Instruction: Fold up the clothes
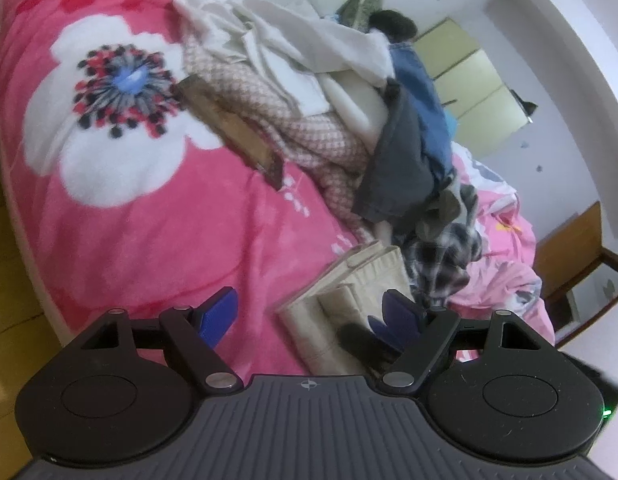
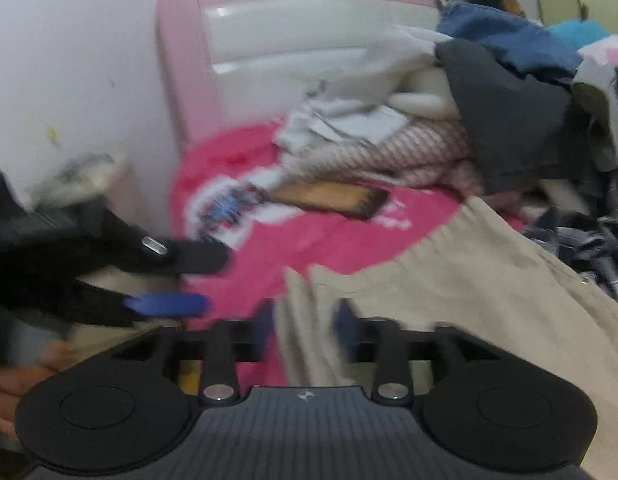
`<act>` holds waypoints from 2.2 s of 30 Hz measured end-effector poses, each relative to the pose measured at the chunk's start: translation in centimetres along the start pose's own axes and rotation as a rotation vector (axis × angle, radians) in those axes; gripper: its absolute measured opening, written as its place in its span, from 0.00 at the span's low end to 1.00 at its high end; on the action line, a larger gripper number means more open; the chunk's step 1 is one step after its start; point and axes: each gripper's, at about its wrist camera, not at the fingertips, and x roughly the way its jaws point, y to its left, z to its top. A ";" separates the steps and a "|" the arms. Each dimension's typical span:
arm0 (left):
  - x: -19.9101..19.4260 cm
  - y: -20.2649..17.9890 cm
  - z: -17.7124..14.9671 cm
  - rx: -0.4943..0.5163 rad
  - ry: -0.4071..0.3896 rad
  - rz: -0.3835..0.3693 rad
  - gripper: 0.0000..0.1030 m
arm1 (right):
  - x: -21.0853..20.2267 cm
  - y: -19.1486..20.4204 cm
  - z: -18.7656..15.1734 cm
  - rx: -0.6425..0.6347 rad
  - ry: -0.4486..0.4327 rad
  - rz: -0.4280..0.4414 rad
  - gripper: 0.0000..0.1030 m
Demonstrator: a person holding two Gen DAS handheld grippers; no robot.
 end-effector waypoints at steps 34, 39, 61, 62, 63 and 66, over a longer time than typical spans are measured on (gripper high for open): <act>11.2 -14.8 -1.6 0.696 0.166 0.136 0.75 | -25.0 -16.6 -6.7 0.493 -0.120 -0.479 0.22; 14.9 -16.5 -3.4 0.845 0.238 0.179 0.74 | -26.7 -19.8 -5.6 0.414 -0.093 -0.392 0.29; 16.1 -12.1 -2.9 0.671 0.103 0.179 0.73 | -6.2 -23.1 0.3 0.221 0.417 0.073 0.40; 16.0 -12.1 -3.0 0.673 0.099 0.177 0.73 | -6.1 -23.1 0.5 0.226 0.426 0.082 0.40; 16.0 -12.1 -3.0 0.673 0.096 0.175 0.74 | -5.8 -22.9 0.6 0.222 0.437 0.087 0.40; 15.9 -11.8 -3.2 0.671 0.083 0.163 0.73 | -5.0 -21.5 0.9 0.159 0.474 0.085 0.39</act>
